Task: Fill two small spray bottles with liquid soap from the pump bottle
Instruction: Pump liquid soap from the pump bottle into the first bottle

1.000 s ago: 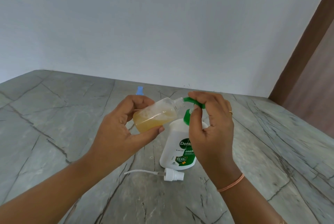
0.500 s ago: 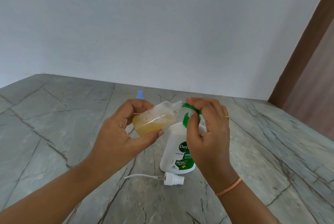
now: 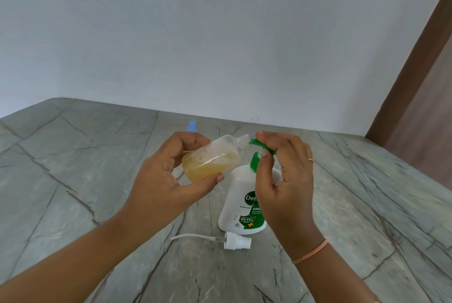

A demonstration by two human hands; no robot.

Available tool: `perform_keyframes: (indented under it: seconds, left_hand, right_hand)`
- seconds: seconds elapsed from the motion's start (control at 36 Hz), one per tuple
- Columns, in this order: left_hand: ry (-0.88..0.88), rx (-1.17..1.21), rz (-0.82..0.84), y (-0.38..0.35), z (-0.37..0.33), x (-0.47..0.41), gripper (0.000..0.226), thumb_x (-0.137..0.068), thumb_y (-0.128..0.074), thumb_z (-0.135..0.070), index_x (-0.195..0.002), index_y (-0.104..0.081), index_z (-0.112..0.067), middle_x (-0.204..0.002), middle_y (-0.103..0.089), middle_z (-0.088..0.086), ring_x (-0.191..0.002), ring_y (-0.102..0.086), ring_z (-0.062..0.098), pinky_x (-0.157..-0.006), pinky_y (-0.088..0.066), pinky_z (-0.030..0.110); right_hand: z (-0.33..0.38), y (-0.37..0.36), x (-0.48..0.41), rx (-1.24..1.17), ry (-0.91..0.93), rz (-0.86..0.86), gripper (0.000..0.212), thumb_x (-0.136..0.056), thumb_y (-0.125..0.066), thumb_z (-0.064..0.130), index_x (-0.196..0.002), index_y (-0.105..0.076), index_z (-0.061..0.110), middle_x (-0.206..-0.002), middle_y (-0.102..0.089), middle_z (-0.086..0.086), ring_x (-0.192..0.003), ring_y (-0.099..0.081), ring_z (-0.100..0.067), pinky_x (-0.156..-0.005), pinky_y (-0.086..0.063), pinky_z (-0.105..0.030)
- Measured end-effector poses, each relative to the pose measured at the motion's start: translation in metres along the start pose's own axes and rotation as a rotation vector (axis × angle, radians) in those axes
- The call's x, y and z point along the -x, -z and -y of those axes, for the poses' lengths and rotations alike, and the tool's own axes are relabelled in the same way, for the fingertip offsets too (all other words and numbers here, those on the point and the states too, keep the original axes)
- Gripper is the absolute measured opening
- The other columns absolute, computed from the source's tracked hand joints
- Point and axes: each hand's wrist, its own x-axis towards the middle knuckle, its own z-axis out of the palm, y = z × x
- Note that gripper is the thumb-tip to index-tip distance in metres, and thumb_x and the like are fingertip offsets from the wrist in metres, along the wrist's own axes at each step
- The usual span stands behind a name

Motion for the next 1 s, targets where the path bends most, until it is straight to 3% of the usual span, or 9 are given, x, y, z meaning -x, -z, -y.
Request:
perform_keyframes:
  seconds: [0.22,0.39,0.72,1.0]
  left_hand:
    - [-0.006,0.005,0.004,0.0003,-0.0006,0.0001,0.044,-0.062,-0.071,-0.045,-0.101,-0.054,-0.039,-0.096,-0.061,-0.026,-0.089,-0.061,0.002,-0.070,-0.046,0.007]
    - [-0.009,-0.002,0.011,-0.0002,0.0000,0.0001,0.044,-0.062,-0.071,-0.045,-0.102,-0.054,-0.039,-0.098,-0.060,-0.026,-0.091,-0.060,0.002,-0.071,-0.046,0.007]
    - [0.006,-0.001,0.005,0.0002,-0.0002,0.0002,0.044,-0.061,-0.071,-0.045,-0.101,-0.053,-0.041,-0.096,-0.060,-0.028,-0.089,-0.060,0.001,-0.070,-0.046,0.006]
    - [-0.007,-0.018,0.005,0.0006,-0.0011,0.0004,0.043,-0.062,-0.071,-0.045,-0.101,-0.054,-0.039,-0.097,-0.060,-0.027,-0.089,-0.061,0.001,-0.070,-0.045,0.005]
  right_hand:
    - [0.0041,0.0030,-0.0019,0.008,-0.037,0.016,0.027,-0.085,-0.042,0.013,-0.101,-0.064,0.013,-0.099,-0.058,0.006,-0.092,-0.050,-0.014,-0.074,-0.047,-0.043]
    - [0.0054,0.0059,-0.0080,0.043,-0.039,0.024,0.027,-0.084,-0.042,0.015,-0.101,-0.063,0.015,-0.098,-0.052,0.013,-0.092,-0.049,-0.012,-0.071,-0.047,-0.046]
    - [0.0016,0.0000,0.0002,0.021,-0.011,-0.003,0.027,-0.084,-0.044,0.010,-0.102,-0.064,0.012,-0.100,-0.059,0.004,-0.093,-0.048,-0.011,-0.072,-0.047,-0.044]
    - [0.0056,0.0054,-0.0077,0.027,-0.021,0.016,0.027,-0.083,-0.043,0.013,-0.100,-0.064,0.013,-0.098,-0.054,0.012,-0.091,-0.051,-0.015,-0.073,-0.047,-0.045]
